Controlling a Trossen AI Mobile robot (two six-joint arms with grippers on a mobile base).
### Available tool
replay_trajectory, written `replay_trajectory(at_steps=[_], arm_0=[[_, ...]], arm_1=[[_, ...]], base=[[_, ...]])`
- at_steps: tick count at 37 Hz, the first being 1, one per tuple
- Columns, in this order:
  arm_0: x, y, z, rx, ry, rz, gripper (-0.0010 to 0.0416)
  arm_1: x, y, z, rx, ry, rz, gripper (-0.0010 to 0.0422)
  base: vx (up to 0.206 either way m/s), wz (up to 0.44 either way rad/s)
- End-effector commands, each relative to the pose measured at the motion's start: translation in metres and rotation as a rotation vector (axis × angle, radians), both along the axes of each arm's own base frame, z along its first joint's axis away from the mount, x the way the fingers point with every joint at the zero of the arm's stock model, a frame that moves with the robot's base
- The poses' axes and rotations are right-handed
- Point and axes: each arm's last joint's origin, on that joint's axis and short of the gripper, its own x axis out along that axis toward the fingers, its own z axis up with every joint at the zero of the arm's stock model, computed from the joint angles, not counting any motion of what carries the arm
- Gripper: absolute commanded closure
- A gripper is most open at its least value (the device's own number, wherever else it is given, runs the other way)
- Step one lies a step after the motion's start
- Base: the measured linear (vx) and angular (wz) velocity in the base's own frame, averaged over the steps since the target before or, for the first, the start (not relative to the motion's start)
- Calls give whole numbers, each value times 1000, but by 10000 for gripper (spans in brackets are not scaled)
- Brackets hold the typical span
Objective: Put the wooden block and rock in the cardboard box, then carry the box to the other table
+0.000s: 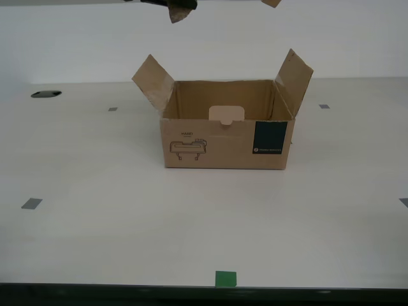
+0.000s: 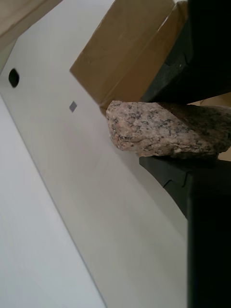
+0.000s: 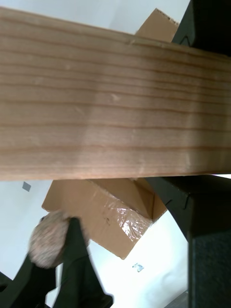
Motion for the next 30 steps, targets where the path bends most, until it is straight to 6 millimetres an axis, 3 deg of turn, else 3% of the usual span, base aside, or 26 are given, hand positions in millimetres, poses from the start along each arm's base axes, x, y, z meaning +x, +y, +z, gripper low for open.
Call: replay_trajectory(at_steps=[1,13,22,30], arm_0=[[-3,5,-3,4,-9,27,406],[-18,7,-29,43,-82,55,406],[-37,1,-39,111,-224,63,406],[-47,-4,-61,123,-245,62,406]], arm_1=[[-2,-1,-9,-9,-2,-24,413],[-11,-4,-32,-61,16,-117,413],[-19,-18,-34,-55,-31,-177,413],[-24,-25,-34,-46,-52,-213,413]], base=[[0,0],[0,0],[0,0],[0,0]])
